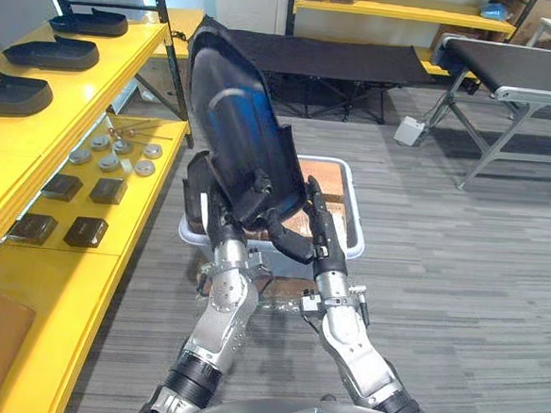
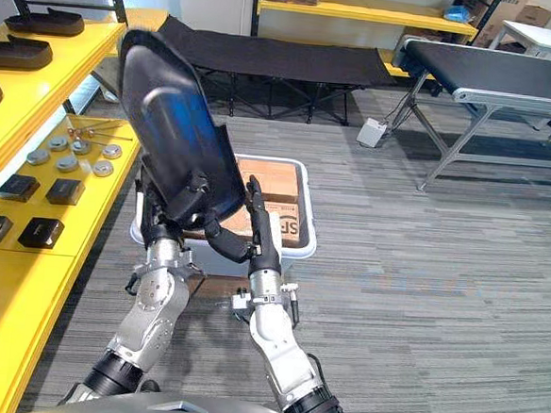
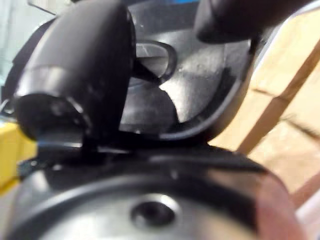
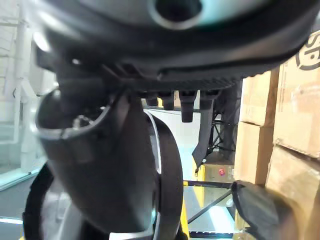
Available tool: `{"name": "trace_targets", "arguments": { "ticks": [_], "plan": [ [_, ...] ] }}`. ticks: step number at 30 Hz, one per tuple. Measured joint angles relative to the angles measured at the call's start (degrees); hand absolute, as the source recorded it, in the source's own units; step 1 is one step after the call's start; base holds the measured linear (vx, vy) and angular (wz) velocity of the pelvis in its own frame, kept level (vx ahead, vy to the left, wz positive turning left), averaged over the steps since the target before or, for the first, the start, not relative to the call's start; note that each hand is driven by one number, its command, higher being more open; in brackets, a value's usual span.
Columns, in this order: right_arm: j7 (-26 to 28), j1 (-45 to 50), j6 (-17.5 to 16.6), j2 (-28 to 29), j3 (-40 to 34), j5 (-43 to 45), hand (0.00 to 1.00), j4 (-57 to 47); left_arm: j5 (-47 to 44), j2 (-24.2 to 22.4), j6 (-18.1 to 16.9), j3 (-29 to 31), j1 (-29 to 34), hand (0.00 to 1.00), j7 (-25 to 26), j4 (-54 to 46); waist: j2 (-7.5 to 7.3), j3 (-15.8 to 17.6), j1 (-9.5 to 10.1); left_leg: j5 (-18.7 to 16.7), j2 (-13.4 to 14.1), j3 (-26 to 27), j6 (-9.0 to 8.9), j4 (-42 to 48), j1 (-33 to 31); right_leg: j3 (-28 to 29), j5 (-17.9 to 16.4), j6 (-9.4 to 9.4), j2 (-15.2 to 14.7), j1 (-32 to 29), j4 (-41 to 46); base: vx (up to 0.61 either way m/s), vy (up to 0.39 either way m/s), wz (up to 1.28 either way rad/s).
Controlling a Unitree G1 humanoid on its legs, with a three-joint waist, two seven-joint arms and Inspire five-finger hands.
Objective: Walk over and take three plastic housings, then place them on the shelf
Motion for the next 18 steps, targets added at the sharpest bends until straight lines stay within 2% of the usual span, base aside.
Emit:
{"name": "trace_targets", "arguments": {
  "ticks": [2, 6, 12, 16, 18],
  "plan": [
    [0.31, 0.24, 0.06, -0.42, -0.08, 1.75, 1.0, -0.56, 6.83, 0.31, 0.84, 1.99, 1.07, 0.0, 3.51, -1.71, 0.85, -0.51, 0.0, -0.01, 0.0, -0.02, 0.0, -0.11, 0.0, -0.01, -0.03, -0.01, 0.0, 0.03, -0.08, 0.0, 0.0, 0.0],
    [2.38, 3.51, 0.18, -1.39, -1.19, 5.14, 1.0, -1.65, 12.21, 0.58, 1.67, 6.98, 3.67, 0.0, 6.88, -4.77, 1.58, -0.96, -0.13, -0.22, 0.01, -0.12, -0.26, -0.16, 0.02, -0.07, -0.11, 0.01, 0.01, 0.09, -0.1, 0.0, 0.0, 0.0],
    [8.5, 6.07, -0.32, -2.51, -3.0, 11.02, 1.0, -8.27, 14.38, 2.59, 2.97, 9.88, 8.28, 0.0, 9.57, -5.49, 2.03, -1.23, -0.17, -0.77, 0.0, -0.16, -0.59, -0.16, -0.01, -0.07, -0.22, 0.12, 0.01, 0.08, -0.26, 0.0, 0.0, 0.0],
    [14.0, 6.6, -3.47, -2.4, -5.25, 16.92, 1.0, -12.19, 14.35, 2.66, 2.94, 10.45, 10.9, 0.0, 10.39, -5.47, 2.09, -1.28, -0.19, -0.91, -0.03, -0.06, -0.71, -0.11, -0.07, -0.04, -0.16, 0.06, 0.02, 0.08, -0.57, 0.0, 0.0, 0.0],
    [15.45, 7.15, -3.84, -2.37, -6.76, 18.68, 1.0, -12.54, 13.94, 2.65, 2.74, 11.45, 11.19, 0.0, 10.27, -5.47, 2.17, -1.32, -0.3, -0.95, -0.03, -0.01, -0.76, -0.03, -0.08, 0.01, -0.11, 0.01, 0.05, 0.08, -0.71, 0.0, 0.0, 0.0]
  ]
}}
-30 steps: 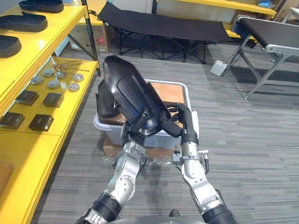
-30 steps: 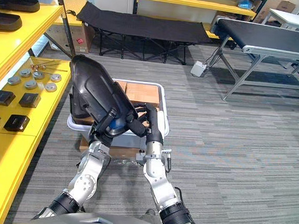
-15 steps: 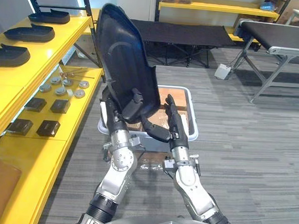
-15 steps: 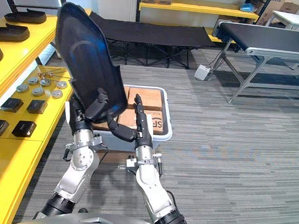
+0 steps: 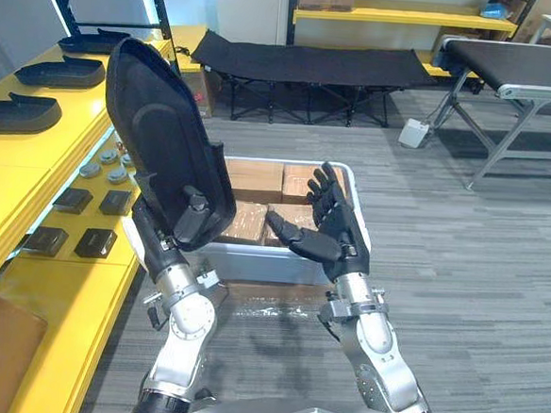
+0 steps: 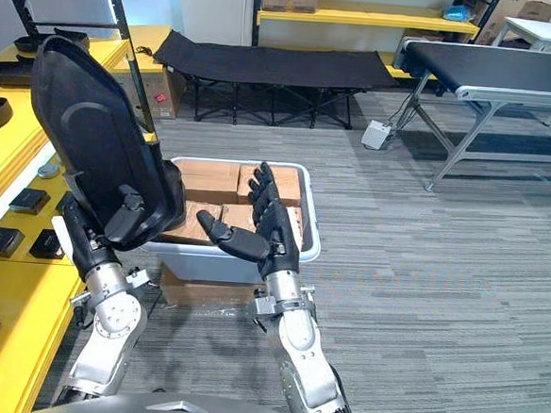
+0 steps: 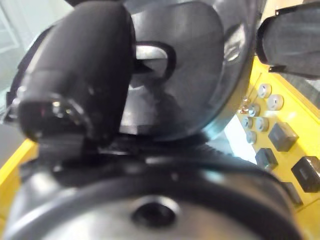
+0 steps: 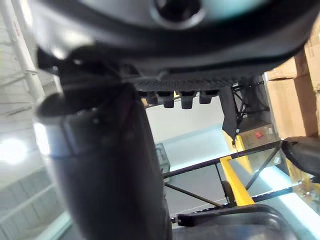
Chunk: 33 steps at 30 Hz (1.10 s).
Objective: Walk over and take three plastic housings, then place them on the shelf
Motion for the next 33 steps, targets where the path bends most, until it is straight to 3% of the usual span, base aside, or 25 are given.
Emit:
{"name": "trace_targets", "arguments": {
  "ticks": [5, 11, 15, 17, 22, 23, 26, 28, 33],
  "plan": [
    [1.65, 3.73, 1.56, -0.03, -8.41, -0.45, 1.0, 0.03, -6.6, -0.17, -3.02, 4.49, 0.9, 0.0, -3.71, -1.11, 0.52, -0.09, 0.06, 0.08, -0.03, 0.01, 0.14, 0.05, -0.09, -0.1, -0.03, 0.15, 0.04, 0.11, -0.42, 0.0, 0.0, 0.0],
    [1.68, 4.47, 4.03, -2.18, -13.57, -1.43, 1.0, 1.51, -23.98, -0.26, -5.08, 7.12, 8.2, 0.0, -24.15, -13.3, 1.03, 0.11, 0.39, 0.02, -0.25, -1.91, 0.07, 0.06, -0.32, -2.34, -0.15, 0.33, 0.05, 1.86, -1.33, 0.03, 0.003, 0.14],
    [2.44, 0.8, 4.24, -2.64, -13.12, -1.3, 1.0, 4.65, -24.72, -0.04, -5.05, 9.93, 9.74, 0.0, -30.0, -18.34, 1.99, 0.29, 1.79, 0.08, -0.35, -4.51, 0.16, 0.06, -0.86, -4.95, -0.64, 0.69, 0.09, 3.32, -1.35, 0.01, 0.004, 0.31],
    [2.52, -1.17, 4.53, -2.6, -12.39, -1.3, 1.0, 5.44, -24.57, -0.04, -5.05, 12.95, 10.93, 0.0, -30.9, -21.6, 2.45, 0.2, 2.48, 0.31, -0.54, -6.81, 0.45, 0.06, -2.16, -7.15, -0.84, 0.76, 0.15, 3.61, -1.39, 0.02, -0.007, 0.53],
    [4.26, -6.83, 6.42, -2.34, -8.14, -1.33, 1.0, 10.37, -24.59, -2.19, -5.09, 21.97, 15.51, 0.0, -32.28, -25.4, 2.25, 0.2, 8.07, 1.11, -1.93, -14.65, 1.04, 0.1, -4.76, -14.77, -1.81, 1.79, 0.07, 6.83, -1.39, 0.04, -0.016, 0.85],
    [4.98, -8.83, 6.8, -2.22, -6.7, -1.43, 1.0, 12.44, -24.63, -3.14, -5.11, 23.33, 17.18, 0.0, -33.61, -25.39, 1.66, 0.5, 9.99, 1.38, -2.64, -16.96, 1.28, 0.1, -5.57, -17.17, -2.3, 2.25, -0.09, 7.84, -1.3, 0.02, 0.0, 0.74],
    [5.28, -11.75, 6.82, -1.96, -4.49, -1.46, 1.0, 14.96, -25.17, -3.56, -5.12, 24.4, 19.93, 0.0, -36.02, -25.38, 0.8, 0.91, 12.03, 1.63, -3.61, -19.71, 1.49, 0.1, -6.32, -20.18, -2.9, 2.59, -0.5, 9.05, -0.96, 0.02, 0.007, 0.56],
    [4.9, -13.31, 6.83, -1.57, -3.9, -1.51, 1.0, 15.78, -26.56, -3.74, -5.13, 24.54, 20.85, 0.0, -37.54, -25.38, 0.55, 1.06, 12.95, 1.61, -4.08, -20.48, 1.5, 0.09, -6.44, -20.93, -3.84, 2.62, -1.21, 9.08, 0.56, 0.01, 0.027, 0.3],
    [4.8, -15.09, 6.88, -1.63, -3.39, -1.6, 1.0, 15.92, -27.08, -4.06, -5.22, 24.49, 20.86, 0.0, -39.7, -25.38, -0.28, 1.75, 12.71, 1.45, -4.14, -20.45, 1.37, 0.15, -6.1, -20.79, -4.73, 2.27, -1.77, 8.81, 2.01, -0.01, 0.011, 0.01]
  ]
}}
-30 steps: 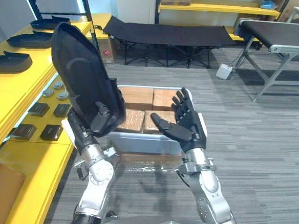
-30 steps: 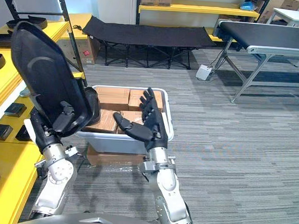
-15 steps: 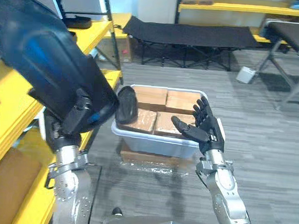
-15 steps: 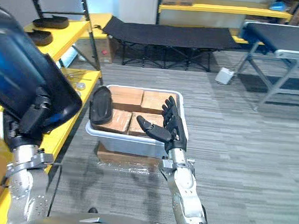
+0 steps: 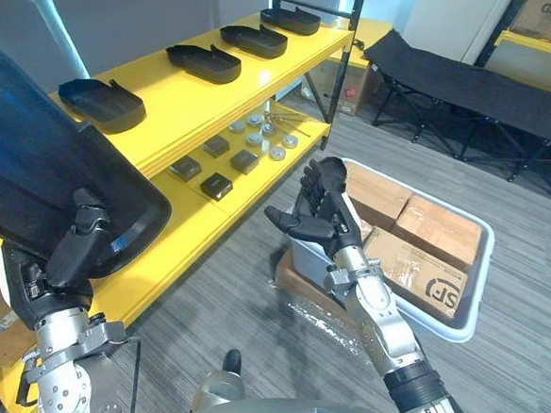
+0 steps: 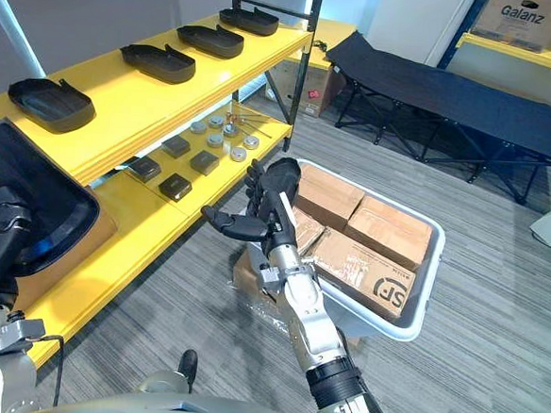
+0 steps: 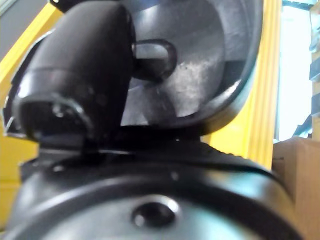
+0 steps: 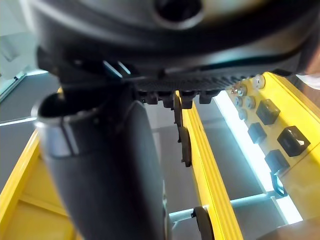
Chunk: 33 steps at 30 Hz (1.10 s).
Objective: Walk over and take three plastic housings, then place them on the shelf
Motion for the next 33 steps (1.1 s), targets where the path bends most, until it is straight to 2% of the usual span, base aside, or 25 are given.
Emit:
{"name": "trace_targets", "arguments": {
  "ticks": [3, 5, 6, 8, 11, 14, 17, 19, 21, 22, 23, 25, 28, 31, 33],
  "plan": [
    [0.37, 0.08, 0.61, -0.32, -0.02, 0.02, 1.0, 0.04, 0.03, 0.0, 0.01, -0.26, -0.1, 0.0, -0.86, 0.03, 0.07, 0.12, -0.38, 0.26, 0.25, 0.08, 0.34, 0.02, -0.07, -0.09, 0.04, 0.06, 0.32, 0.1, -0.29, -0.02, -0.014, 0.03],
    [1.18, 0.64, 0.63, -0.93, -0.63, 0.03, 1.0, 0.03, 0.06, 0.17, 0.0, -1.41, -0.57, 0.0, -1.1, 0.04, 0.48, 0.34, -1.41, 1.34, 0.33, -0.26, 0.99, 0.02, -1.04, -1.83, 0.05, 0.11, 0.76, 0.63, -0.28, -0.03, -0.029, 0.42],
    [1.39, 1.14, 0.62, -0.9, -1.59, 0.0, 1.0, 0.02, 0.07, 0.23, 0.01, -2.51, -1.15, 0.0, -1.52, 0.23, 1.04, 0.72, -2.12, 2.04, 0.28, -0.06, 1.76, 0.02, -2.11, -3.94, 0.01, 0.17, 0.98, 1.28, -0.16, -0.05, -0.003, 0.69],
    [1.32, 2.05, 0.56, -1.22, -3.86, -2.07, 1.0, 0.02, -0.01, 0.26, 0.01, -4.36, -2.81, 0.0, -3.21, 0.81, 2.46, 2.53, -3.84, 2.61, 0.51, 2.72, 4.43, 0.02, -3.22, -7.42, -0.81, 1.08, 0.74, 2.2, 1.71, -0.08, 0.034, 0.96],
    [1.93, 3.46, 0.55, -2.46, -4.61, -5.68, 1.0, 0.27, 0.0, 0.4, 0.0, -5.61, -3.19, 0.0, -4.38, 0.94, 3.7, 4.3, -3.17, 3.05, -0.11, 3.18, 4.33, 0.01, -2.9, -7.94, -2.82, 1.24, -1.4, 2.01, 5.81, -0.06, 0.092, 0.35],
    [4.03, 3.82, -0.87, -2.22, -4.44, -6.47, 1.0, 0.25, 0.05, 1.6, 0.02, -5.83, -3.25, 0.0, -4.97, 0.94, 3.05, 4.94, -3.82, 2.78, -1.0, 2.81, 4.28, -0.01, -2.88, -8.46, -5.47, 1.55, -3.31, 1.94, 9.73, -0.04, 0.025, 0.25],
    [3.84, 6.89, -3.8, -0.68, -5.44, -6.46, 1.0, -2.18, 0.01, 4.22, 0.05, -7.22, -4.25, 0.0, -8.29, 1.75, 2.18, 5.12, -5.34, 3.57, -2.86, -1.83, 5.41, -0.02, -4.01, -0.46, -12.13, 0.65, -2.84, -0.46, 15.51, -0.05, -0.038, 0.73],
    [3.67, 8.31, -4.71, -0.65, -5.77, -6.49, 1.0, -2.73, 0.0, 5.34, 0.05, -8.43, -5.52, 0.0, -10.22, 3.12, 2.31, 5.2, -5.67, 4.09, -3.98, -3.72, 5.69, -0.03, -4.34, 1.44, -14.48, 0.5, -3.2, -0.9, 18.19, -0.03, -0.062, 0.66],
    [4.15, 8.48, -4.72, -0.71, -5.77, -6.56, 1.0, -2.7, 0.03, 5.9, 0.04, -9.33, -5.6, 0.0, -11.13, 3.27, 2.67, 5.27, -5.67, 5.02, -3.89, -4.36, 5.78, 0.01, -5.28, 1.28, -15.44, 0.85, -3.27, -1.73, 20.09, -0.02, -0.071, 0.35],
    [4.41, 8.48, -4.73, -0.8, -5.89, -6.56, 1.0, -2.69, 0.04, 5.93, 0.04, -9.54, -5.6, 0.0, -11.15, 3.29, 2.73, 5.31, -5.63, 5.91, -3.83, -4.41, 5.29, 0.03, -5.59, 1.34, -15.8, 0.63, -3.25, -2.04, 20.63, -0.02, -0.064, 0.41],
    [5.42, 8.61, -4.73, -1.1, -6.43, -6.53, 1.0, -2.68, 0.03, 6.01, 0.05, -10.2, -5.6, 0.0, -11.06, 3.45, 2.88, 5.42, -6.42, 6.98, -3.89, -3.8, 5.16, 0.04, -6.03, 2.45, -16.54, -0.02, -2.94, -2.17, 21.35, -0.04, -0.053, 0.45],
    [6.79, 8.85, -4.74, -2.8, -6.84, -6.52, 1.0, -2.63, 0.06, 6.1, 0.04, -10.99, -5.26, 0.0, -10.74, 3.66, 2.81, 5.6, -6.14, 7.08, -3.75, -3.37, 5.08, 0.05, -5.79, 4.1, -18.26, 0.04, -3.0, -2.87, 22.86, -0.06, -0.048, 0.25],
    [9.32, 9.1, -5.08, -4.21, -7.18, -6.43, 1.0, -2.63, -0.05, 6.08, 0.03, -11.03, -4.72, 0.0, -9.74, 4.52, 3.53, 6.62, -6.05, 5.74, -3.07, -2.98, 5.64, 2.05, -6.17, 3.79, -19.4, 0.04, -2.93, -2.63, 24.5, -0.05, -0.05, 0.06],
    [11.44, 9.51, -6.45, -4.84, -7.13, -5.85, 1.0, -2.64, 0.0, 6.07, 0.02, -11.08, -3.27, 0.0, -9.72, 4.94, 3.67, 7.01, -6.07, 2.99, -2.51, -1.39, 5.76, 6.64, -7.99, 3.29, -19.78, -0.4, -3.09, -2.2, 24.54, -0.01, -0.003, 0.04],
    [11.54, 9.61, -6.91, -4.86, -7.48, -4.19, 1.0, -2.64, 0.0, 6.08, 0.02, -11.06, -2.91, 0.0, -10.04, 4.94, 3.59, 7.14, -6.04, 1.88, -2.61, -1.01, 5.97, 8.87, -9.32, 1.96, -19.56, 0.0, -3.19, -1.4, 23.72, 0.03, 0.037, 0.31]
  ]
}}
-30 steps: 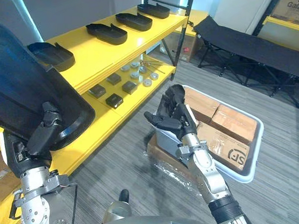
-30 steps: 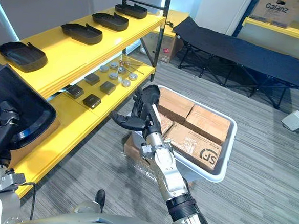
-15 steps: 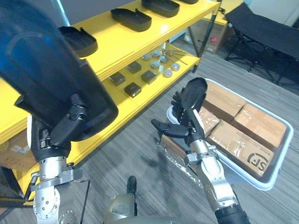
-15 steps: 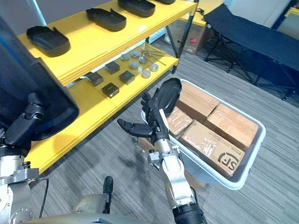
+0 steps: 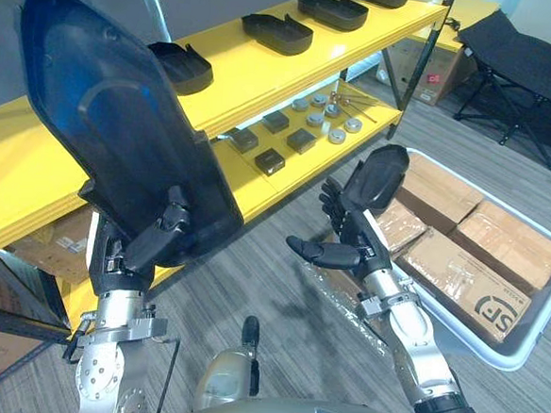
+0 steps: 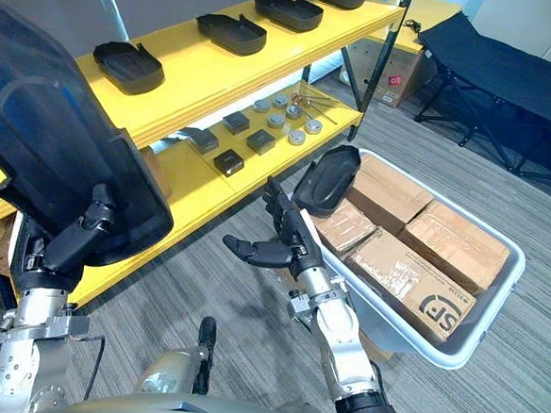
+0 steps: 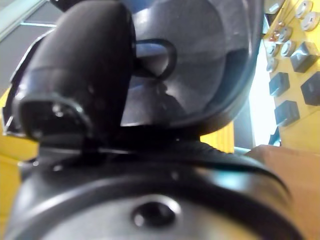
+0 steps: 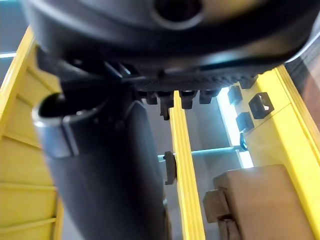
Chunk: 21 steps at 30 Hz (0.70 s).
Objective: Walk over and take three plastic housings, then place them on the shelf
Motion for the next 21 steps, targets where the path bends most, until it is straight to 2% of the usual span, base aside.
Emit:
{"name": "trace_targets", "arguments": {
  "ticks": [3, 6, 7, 8, 9, 10, 11, 12, 14, 16, 17, 19, 21],
  "plan": [
    [-1.42, -0.03, -0.05, 1.39, -0.66, 0.92, 1.0, -0.01, 0.0, -0.05, 0.0, 1.22, -0.19, 0.0, -1.59, 0.0, -0.85, 0.37, 1.25, -1.37, -1.38, 0.57, 0.54, 2.92, -2.04, -3.05, 0.55, 0.96, -0.98, 1.85, -1.72, 0.09, 0.084, 0.43],
    [-4.67, -0.29, -0.05, 4.7, -1.11, 0.49, 1.0, -0.01, -0.03, -0.52, 0.04, 4.76, -0.43, 0.0, -3.5, -0.02, -3.15, 0.95, 3.01, -6.68, -3.85, 0.83, 1.57, 10.03, -4.79, -4.97, 2.04, 1.88, -2.85, 4.36, -2.54, 0.21, 0.105, 0.34],
    [-5.2, -0.44, -0.05, 4.9, -1.07, 0.41, 1.0, -0.01, -0.04, -0.81, 0.06, 5.27, -0.47, 0.0, -3.69, -0.01, -3.23, 0.99, 3.06, -7.73, -4.19, 0.58, 1.82, 11.31, -5.04, -4.24, 2.91, 1.26, -3.25, 4.39, -1.47, 0.25, 0.159, 0.45],
    [-5.9, -0.46, -0.06, 4.81, -1.17, 0.31, 1.0, -0.03, -0.08, -1.14, 0.09, 5.63, -0.55, 0.0, -3.86, -0.02, -3.08, 0.84, 3.03, -9.04, -4.86, -0.32, 2.07, 12.88, -5.0, -1.73, 5.39, -0.73, -4.27, 3.72, 2.26, 0.24, 0.214, 0.49],
    [-6.39, -0.57, -0.16, 4.83, -1.68, 0.03, 1.0, -0.09, -0.02, -0.96, 0.07, 6.0, -1.08, 0.0, -4.28, -0.05, -3.33, 0.64, 2.96, -10.82, -5.24, -0.93, 2.39, 12.65, -4.33, 2.3, 8.93, -1.0, -5.38, 1.88, 6.96, 0.22, 0.211, 0.47],
    [-6.49, -0.82, -0.29, 4.9, -1.85, -0.09, 1.0, -0.11, -0.01, -0.9, 0.07, 6.37, -1.43, 0.0, -4.29, -0.12, -3.65, 0.41, 2.95, -11.22, -5.28, -0.98, 2.8, 12.39, -4.16, 4.51, 10.94, -0.79, -6.07, 0.31, 9.5, 0.22, 0.174, 0.3],
    [-6.49, -1.51, -0.78, 5.27, -2.19, -0.13, 1.0, -0.09, 0.0, -0.85, 0.08, 7.0, -2.44, 0.0, -3.79, -0.1, -4.21, 0.27, 2.91, -11.48, -5.81, -1.37, 3.39, 10.9, -3.15, 9.06, 15.69, -0.76, -7.45, -3.24, 14.84, 0.25, 0.123, 0.16],
    [-6.33, -2.1, -1.33, 5.94, -2.87, -0.16, 1.0, -0.09, 0.0, -0.78, 0.14, 7.2, -3.39, 0.0, -2.79, -0.03, -4.37, 0.28, 2.58, -11.05, -6.32, -2.31, 4.21, 8.44, -1.33, 12.5, 16.51, -1.45, -8.65, -6.92, 20.93, 0.25, 0.106, 0.12],
    [-5.44, -2.27, -2.4, 6.45, -4.05, -0.15, 1.0, -0.1, 0.0, -0.7, 0.17, 7.15, -4.42, 0.0, -1.38, -0.05, -3.71, 0.36, 2.02, -10.28, -6.32, -3.36, 5.12, 5.22, 2.52, 13.58, 10.51, -3.19, -8.3, -10.56, 25.2, 0.25, 0.104, 0.12],
    [-4.47, -2.81, -3.2, 6.31, -5.29, -0.15, 1.0, -0.11, -0.04, 0.23, 0.16, 7.49, -5.6, 0.0, -0.32, -0.04, -3.2, 0.38, 1.22, -10.48, -6.21, -4.36, 5.18, 2.63, 5.94, 13.7, 8.16, -5.39, -6.61, -13.4, 23.09, 0.24, 0.093, 0.17],
    [-4.04, -3.58, -4.19, 5.85, -6.18, -0.09, 1.0, -0.21, -0.04, 1.19, 0.2, 7.36, -7.07, 0.0, 0.89, 0.06, -2.84, 0.27, 0.63, -11.2, -6.02, -5.57, 4.77, 2.17, 6.78, 14.67, 7.32, -6.78, -5.09, -16.65, 19.91, 0.11, 0.018, 0.37],
    [-4.01, -4.5, -4.49, 4.29, -7.17, -0.05, 1.0, -1.46, -0.02, 2.34, 0.2, 7.02, -9.57, 0.0, 2.55, 0.56, -2.18, 0.34, -0.52, -11.79, -5.81, -7.72, 4.91, 2.33, 6.95, 18.65, 7.6, -6.62, -2.44, -21.63, 13.92, 0.14, -0.027, 0.57],
    [-3.93, -4.4, -4.56, 3.36, -7.87, 0.04, 1.0, -2.74, -0.04, 2.61, 0.19, 7.07, -11.07, 0.0, 3.48, 2.01, -1.9, 0.36, -1.74, -12.71, -5.73, -9.74, 4.4, 2.95, 7.67, 22.93, 8.76, -5.04, -0.53, -24.44, 8.7, 0.17, -0.099, 0.68]
  ]
}}
